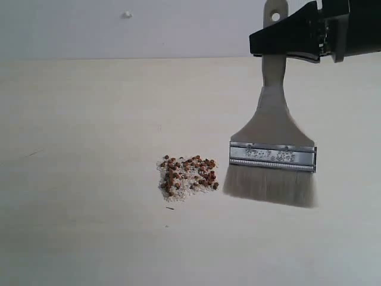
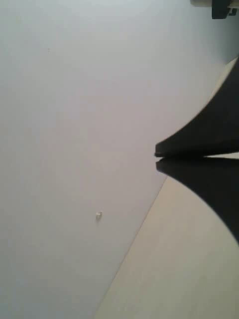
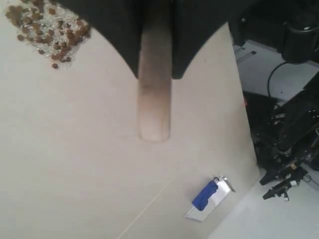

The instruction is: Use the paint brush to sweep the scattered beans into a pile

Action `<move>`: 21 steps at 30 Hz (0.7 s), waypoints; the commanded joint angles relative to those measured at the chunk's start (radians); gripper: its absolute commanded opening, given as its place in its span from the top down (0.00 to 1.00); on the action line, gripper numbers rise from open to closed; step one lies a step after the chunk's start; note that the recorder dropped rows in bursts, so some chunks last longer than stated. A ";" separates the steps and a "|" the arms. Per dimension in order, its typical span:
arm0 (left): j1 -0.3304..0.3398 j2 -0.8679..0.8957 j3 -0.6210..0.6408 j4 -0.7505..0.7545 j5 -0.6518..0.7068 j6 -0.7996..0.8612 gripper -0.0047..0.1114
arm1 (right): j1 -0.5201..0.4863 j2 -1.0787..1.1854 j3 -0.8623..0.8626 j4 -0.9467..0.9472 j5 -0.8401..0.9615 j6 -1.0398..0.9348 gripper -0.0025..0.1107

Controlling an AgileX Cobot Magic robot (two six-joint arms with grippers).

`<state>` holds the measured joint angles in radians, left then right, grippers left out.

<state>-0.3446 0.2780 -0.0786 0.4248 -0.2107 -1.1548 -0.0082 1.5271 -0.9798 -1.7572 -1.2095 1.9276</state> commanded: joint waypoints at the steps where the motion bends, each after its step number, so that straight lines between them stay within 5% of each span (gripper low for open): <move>1: -0.003 -0.003 0.005 0.006 -0.002 -0.001 0.96 | 0.003 -0.047 0.047 0.013 0.208 0.011 0.98; 21: -0.003 -0.003 0.005 0.006 -0.002 -0.001 0.96 | 0.003 -0.369 0.379 0.013 1.062 -0.067 0.98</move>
<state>-0.3446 0.2780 -0.0786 0.4248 -0.2107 -1.1548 -0.0075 1.1863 -0.6101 -1.7525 -0.2167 1.8741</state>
